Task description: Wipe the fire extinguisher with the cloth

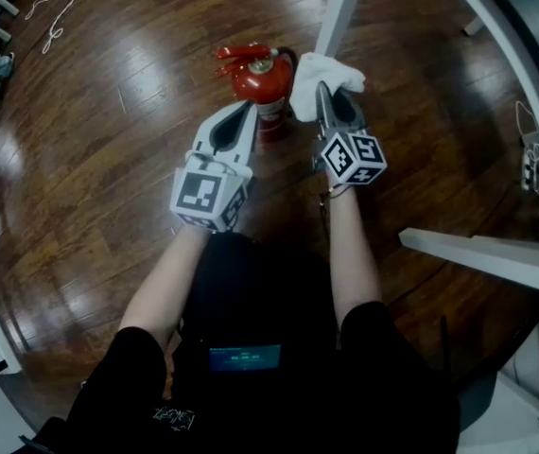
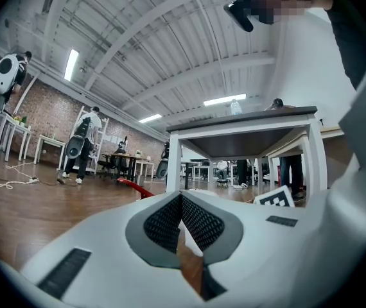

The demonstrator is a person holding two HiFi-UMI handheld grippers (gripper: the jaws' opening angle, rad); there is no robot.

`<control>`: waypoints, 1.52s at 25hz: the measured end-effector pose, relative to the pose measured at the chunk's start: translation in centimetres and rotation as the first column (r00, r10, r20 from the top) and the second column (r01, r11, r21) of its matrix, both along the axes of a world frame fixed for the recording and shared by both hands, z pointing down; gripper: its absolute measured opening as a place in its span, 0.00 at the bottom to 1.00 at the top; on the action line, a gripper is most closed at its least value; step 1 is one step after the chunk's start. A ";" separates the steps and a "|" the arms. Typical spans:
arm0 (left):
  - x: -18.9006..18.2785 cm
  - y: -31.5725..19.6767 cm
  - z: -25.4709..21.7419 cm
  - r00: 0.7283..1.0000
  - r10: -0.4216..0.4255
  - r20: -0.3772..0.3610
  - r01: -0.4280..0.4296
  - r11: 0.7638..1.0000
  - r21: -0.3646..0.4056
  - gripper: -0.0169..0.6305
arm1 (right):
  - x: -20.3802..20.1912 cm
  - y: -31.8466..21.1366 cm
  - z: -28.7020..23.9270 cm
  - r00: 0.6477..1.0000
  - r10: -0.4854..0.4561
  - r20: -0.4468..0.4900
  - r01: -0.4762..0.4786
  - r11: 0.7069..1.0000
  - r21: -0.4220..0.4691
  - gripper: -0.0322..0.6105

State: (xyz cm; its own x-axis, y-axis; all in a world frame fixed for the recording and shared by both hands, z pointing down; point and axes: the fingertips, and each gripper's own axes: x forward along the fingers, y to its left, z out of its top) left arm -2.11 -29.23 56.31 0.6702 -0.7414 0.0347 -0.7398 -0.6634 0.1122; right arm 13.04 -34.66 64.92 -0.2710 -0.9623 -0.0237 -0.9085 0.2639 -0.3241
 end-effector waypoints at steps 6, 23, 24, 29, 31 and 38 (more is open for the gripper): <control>1.2 0.1 0.2 1.000 0.026 -0.013 -0.026 1.000 0.016 0.03 | -7.3 1.1 -4.6 0.986 -0.140 -0.089 0.149 0.983 0.107 0.17; -0.5 -0.4 -0.1 1.000 -0.005 0.017 0.004 0.999 0.032 0.03 | -9.4 2.1 21.8 0.974 -0.184 -0.129 0.103 0.876 -0.472 0.17; -0.6 -0.5 -0.1 1.000 -0.007 0.010 0.007 1.000 0.030 0.03 | -9.2 2.3 20.0 0.977 -0.173 -0.123 0.105 0.899 -0.426 0.17; -0.4 -0.8 0.2 1.000 -0.002 0.002 0.002 1.000 0.024 0.03 | -8.9 3.2 4.9 0.993 -0.115 -0.036 0.113 0.992 -0.058 0.17; -0.4 -0.8 -0.1 1.000 -0.010 0.004 0.010 1.000 0.026 0.03 | -9.2 3.1 -0.1 0.994 -0.109 -0.023 0.110 0.993 0.041 0.17; -2.5 -1.5 0.0 0.995 -0.087 -0.058 0.088 0.996 0.022 0.03 | -12.8 1.4 -5.4 0.992 -0.108 -0.069 0.115 0.988 0.105 0.17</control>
